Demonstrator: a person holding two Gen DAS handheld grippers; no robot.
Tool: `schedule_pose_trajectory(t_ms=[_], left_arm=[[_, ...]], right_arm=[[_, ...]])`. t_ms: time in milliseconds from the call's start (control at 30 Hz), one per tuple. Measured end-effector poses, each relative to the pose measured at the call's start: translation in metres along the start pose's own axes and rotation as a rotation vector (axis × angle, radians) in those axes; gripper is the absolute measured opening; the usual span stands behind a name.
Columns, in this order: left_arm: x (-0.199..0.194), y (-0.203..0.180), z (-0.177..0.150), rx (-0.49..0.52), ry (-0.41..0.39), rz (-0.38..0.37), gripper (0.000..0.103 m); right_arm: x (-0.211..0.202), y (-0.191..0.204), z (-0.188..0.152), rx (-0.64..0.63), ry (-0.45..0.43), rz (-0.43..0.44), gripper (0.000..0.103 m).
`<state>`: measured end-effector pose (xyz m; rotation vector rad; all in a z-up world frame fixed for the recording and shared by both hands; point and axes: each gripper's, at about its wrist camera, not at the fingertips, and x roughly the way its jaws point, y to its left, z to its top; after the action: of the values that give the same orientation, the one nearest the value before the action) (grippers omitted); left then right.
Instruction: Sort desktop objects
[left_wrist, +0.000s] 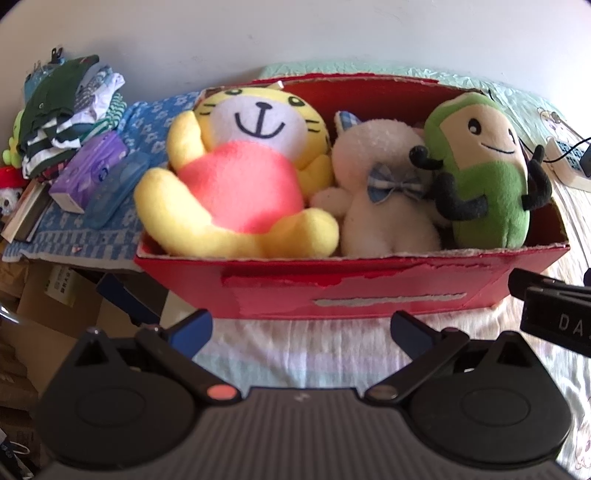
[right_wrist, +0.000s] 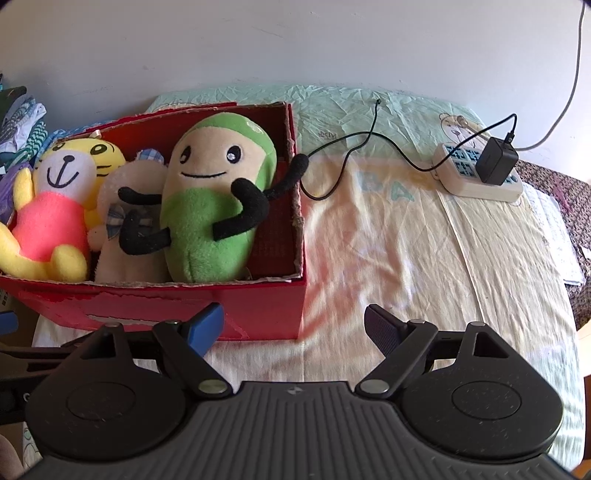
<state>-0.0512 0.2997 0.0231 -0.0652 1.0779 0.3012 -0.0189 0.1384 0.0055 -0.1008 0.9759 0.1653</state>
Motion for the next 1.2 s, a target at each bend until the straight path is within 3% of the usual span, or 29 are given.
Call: schedule_pose_trajectory(t_ms=[1200], left_arm=[[-0.001, -0.007, -0.001, 0.039, 0.001, -0.027, 0.102]], right_arm=[[-0.010, -0.007, -0.003, 0.025, -0.032, -0.020, 0.085]])
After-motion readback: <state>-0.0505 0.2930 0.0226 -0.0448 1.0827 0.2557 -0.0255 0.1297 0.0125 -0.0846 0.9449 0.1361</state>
